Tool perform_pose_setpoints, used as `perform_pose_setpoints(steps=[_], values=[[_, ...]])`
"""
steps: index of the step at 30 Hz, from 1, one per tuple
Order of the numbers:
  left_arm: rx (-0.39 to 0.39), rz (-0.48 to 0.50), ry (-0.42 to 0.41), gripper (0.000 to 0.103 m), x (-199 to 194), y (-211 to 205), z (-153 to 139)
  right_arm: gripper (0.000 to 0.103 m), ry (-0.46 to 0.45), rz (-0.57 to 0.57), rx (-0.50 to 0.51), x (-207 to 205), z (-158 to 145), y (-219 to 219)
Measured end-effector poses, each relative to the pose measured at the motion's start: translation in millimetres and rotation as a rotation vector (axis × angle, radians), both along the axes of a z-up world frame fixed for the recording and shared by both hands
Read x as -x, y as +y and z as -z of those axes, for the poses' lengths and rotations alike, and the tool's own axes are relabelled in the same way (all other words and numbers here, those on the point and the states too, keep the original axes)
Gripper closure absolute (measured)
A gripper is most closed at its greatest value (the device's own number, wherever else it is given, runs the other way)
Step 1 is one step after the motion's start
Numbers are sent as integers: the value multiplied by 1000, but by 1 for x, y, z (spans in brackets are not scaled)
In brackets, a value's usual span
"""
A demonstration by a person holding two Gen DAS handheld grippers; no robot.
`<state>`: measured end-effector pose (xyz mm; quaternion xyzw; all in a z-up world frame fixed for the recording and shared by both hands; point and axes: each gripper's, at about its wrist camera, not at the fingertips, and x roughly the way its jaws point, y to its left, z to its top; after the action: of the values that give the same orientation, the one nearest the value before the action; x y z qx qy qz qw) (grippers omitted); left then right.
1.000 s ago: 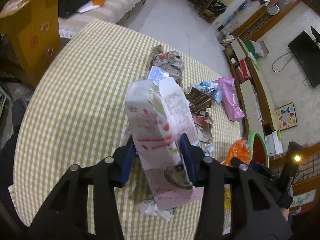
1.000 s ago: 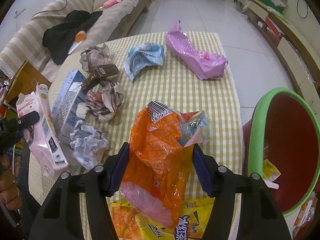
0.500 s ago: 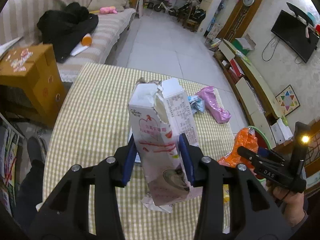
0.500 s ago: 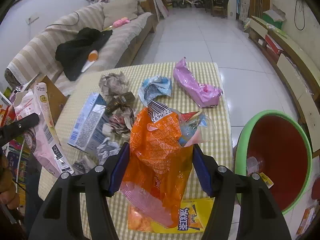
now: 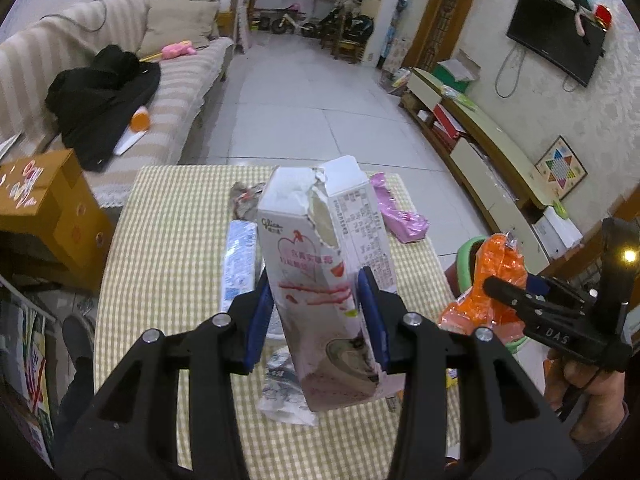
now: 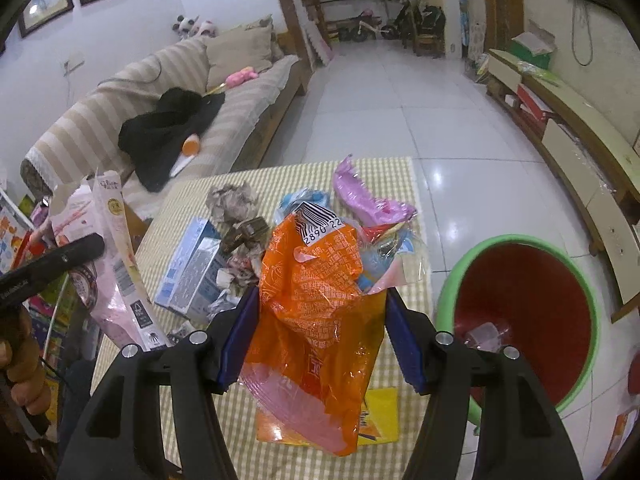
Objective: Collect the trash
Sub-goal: 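Carry the pink carton with the left gripper while the right gripper carries the orange bag over the bucket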
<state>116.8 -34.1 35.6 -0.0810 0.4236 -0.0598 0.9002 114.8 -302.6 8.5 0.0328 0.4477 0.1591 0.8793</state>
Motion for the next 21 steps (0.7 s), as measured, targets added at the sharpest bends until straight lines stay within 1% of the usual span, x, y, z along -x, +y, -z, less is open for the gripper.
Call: perform_pose_setpoints(steps=[8, 15, 21], values=[[0, 95, -19, 63, -16, -46, -9, 43, -36, 96, -29, 3, -17, -41], [17, 203, -28, 63, -34, -100, -10, 43, -45, 219, -64, 5, -26, -95], [46, 296, -33, 62, -48, -155, -8, 43, -64, 339, -57, 8, -34, -148]])
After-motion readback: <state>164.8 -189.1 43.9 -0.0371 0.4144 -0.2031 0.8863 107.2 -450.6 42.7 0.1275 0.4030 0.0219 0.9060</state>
